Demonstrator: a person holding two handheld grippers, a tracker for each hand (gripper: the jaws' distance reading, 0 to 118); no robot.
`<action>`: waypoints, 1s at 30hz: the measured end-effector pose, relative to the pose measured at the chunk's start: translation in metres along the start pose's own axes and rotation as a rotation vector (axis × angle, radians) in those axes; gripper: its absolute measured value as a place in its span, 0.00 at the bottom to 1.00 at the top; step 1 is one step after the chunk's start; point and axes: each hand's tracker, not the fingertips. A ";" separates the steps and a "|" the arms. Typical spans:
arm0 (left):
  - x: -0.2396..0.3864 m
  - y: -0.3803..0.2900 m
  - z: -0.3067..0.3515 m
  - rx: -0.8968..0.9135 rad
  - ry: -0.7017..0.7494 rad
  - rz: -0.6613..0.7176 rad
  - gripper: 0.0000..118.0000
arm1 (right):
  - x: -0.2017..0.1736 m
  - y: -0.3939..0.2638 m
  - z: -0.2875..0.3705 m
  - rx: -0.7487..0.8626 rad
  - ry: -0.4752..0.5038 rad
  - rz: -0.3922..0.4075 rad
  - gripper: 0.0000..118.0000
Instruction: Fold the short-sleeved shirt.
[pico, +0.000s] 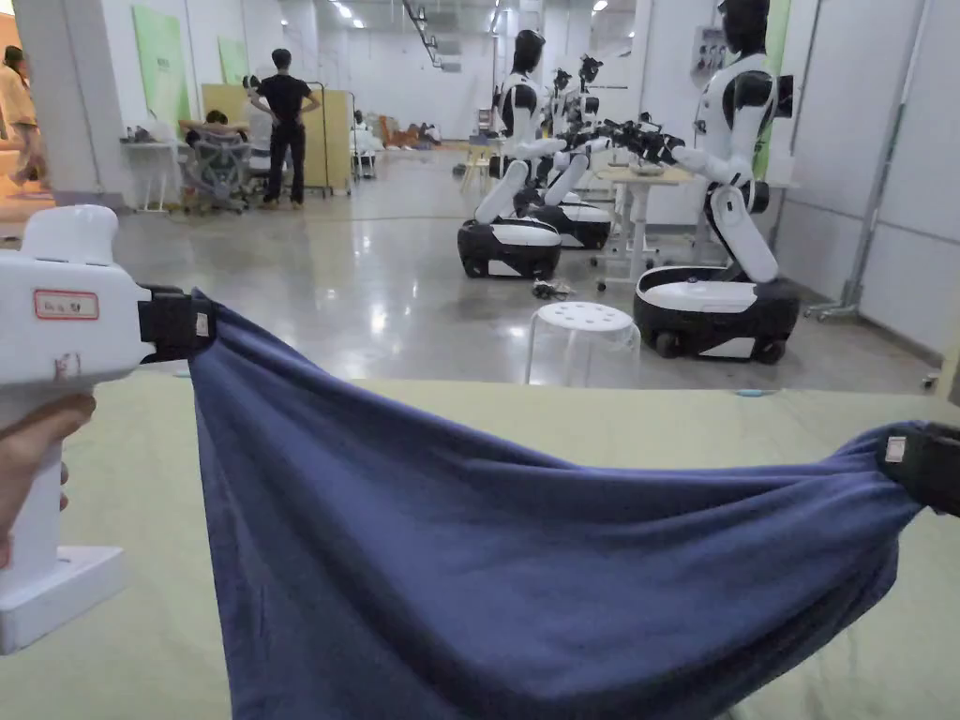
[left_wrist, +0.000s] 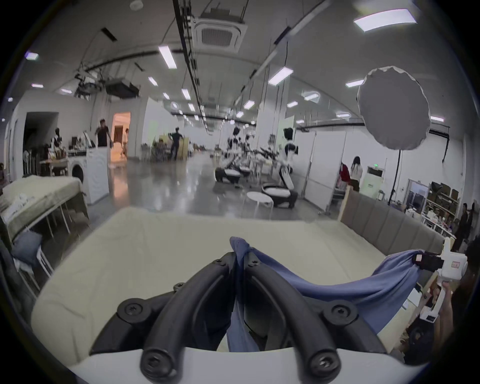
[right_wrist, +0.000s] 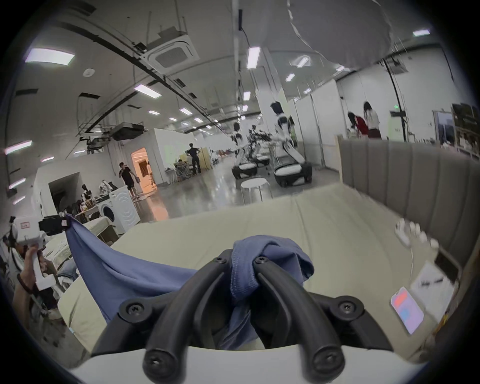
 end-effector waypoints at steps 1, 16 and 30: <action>0.000 0.013 -0.002 0.020 0.018 -0.014 0.05 | -0.005 0.018 -0.008 0.016 0.003 0.019 0.10; 0.005 0.076 -0.085 0.137 0.217 -0.103 0.05 | -0.054 0.166 -0.149 0.069 -0.136 0.200 0.10; -0.025 -0.020 -0.124 -0.040 0.186 0.002 0.05 | -0.033 0.074 -0.209 -0.085 -0.148 0.214 0.10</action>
